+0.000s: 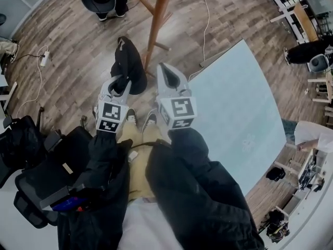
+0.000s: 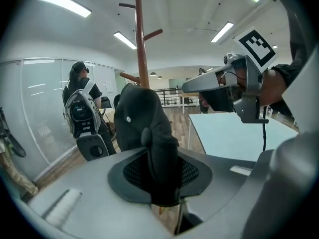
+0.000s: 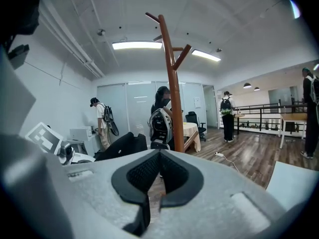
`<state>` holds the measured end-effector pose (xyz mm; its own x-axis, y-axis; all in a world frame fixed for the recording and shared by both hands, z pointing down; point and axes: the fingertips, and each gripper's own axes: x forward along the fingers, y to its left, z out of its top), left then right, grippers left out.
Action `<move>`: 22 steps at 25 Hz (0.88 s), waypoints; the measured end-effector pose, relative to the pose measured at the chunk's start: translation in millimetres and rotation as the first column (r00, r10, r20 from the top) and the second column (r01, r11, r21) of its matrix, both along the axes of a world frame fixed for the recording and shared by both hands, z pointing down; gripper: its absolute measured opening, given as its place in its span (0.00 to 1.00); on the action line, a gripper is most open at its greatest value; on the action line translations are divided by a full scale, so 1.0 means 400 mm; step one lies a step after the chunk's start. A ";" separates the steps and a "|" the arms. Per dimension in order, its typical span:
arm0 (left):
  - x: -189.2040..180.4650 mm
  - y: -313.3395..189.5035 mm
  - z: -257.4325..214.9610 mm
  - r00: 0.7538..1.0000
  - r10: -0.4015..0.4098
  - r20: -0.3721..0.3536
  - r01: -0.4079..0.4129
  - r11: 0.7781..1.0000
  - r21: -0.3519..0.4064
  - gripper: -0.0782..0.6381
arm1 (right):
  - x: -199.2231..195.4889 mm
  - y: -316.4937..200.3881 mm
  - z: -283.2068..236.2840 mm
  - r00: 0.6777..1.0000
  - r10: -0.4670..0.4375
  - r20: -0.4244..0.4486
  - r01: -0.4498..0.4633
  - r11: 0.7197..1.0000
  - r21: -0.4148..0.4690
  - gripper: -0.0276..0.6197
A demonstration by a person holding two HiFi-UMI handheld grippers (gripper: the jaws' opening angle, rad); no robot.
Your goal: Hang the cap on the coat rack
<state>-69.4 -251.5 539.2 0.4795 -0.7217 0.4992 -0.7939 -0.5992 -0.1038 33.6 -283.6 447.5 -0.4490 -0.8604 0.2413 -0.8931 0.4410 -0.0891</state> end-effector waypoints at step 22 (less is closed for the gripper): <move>0.073 0.005 0.354 0.965 0.209 0.158 -0.170 0.959 -0.228 0.24 | 0.011 -0.084 0.161 0.999 0.039 -0.030 -0.043 0.988 -0.146 0.03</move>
